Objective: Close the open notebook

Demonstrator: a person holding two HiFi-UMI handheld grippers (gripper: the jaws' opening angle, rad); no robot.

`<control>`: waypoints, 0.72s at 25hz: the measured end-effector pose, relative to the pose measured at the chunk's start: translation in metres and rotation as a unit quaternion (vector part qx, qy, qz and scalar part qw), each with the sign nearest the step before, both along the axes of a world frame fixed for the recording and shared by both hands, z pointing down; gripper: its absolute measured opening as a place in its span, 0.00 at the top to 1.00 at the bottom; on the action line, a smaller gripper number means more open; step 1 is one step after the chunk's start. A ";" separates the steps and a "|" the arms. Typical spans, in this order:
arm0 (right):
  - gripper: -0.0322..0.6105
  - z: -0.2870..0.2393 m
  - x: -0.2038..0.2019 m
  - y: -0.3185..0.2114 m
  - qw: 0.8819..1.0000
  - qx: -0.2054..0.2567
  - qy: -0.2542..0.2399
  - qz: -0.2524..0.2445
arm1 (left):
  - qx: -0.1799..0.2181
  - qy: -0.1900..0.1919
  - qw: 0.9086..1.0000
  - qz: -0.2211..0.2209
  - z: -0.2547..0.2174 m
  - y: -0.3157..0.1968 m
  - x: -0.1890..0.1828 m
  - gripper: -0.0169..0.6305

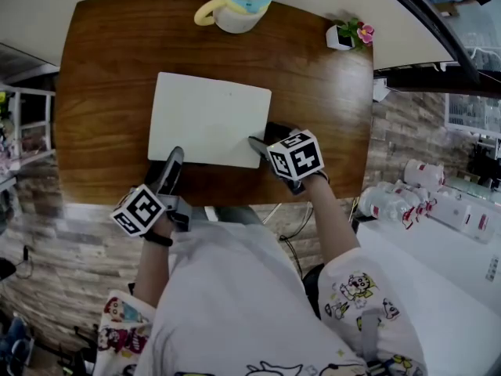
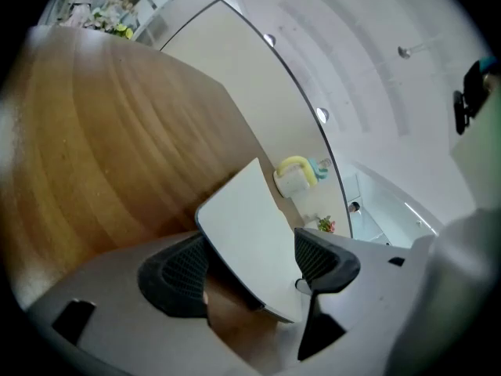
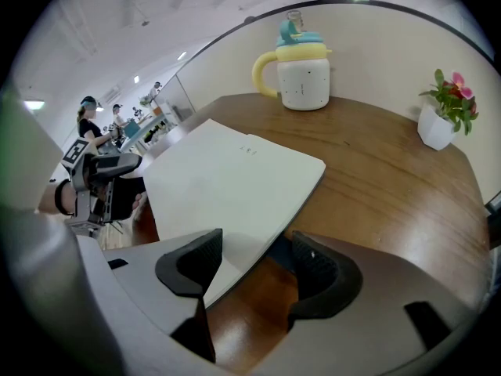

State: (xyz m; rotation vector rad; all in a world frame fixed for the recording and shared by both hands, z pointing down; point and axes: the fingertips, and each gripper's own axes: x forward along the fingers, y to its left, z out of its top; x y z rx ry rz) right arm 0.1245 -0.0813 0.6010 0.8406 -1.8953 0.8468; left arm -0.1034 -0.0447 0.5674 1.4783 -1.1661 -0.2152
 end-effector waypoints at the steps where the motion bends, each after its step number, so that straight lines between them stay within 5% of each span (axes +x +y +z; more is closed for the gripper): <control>1: 0.54 0.000 0.000 0.000 1.000 0.000 0.000 0.001 | 0.002 0.000 1.000 0.002 0.000 -0.005 -0.002 0.49; 12: 0.54 0.001 0.000 0.000 1.000 0.000 -0.001 0.006 | 0.016 0.000 1.000 0.018 0.002 -0.036 -0.008 0.50; 16: 0.54 0.001 0.001 0.000 1.000 0.001 -0.002 0.007 | 0.017 -0.017 1.000 0.011 0.001 -0.038 -0.013 0.91; 18: 0.54 0.001 0.001 0.000 1.000 0.002 -0.001 0.009 | 0.019 -0.021 1.000 0.012 0.000 -0.038 -0.013 0.91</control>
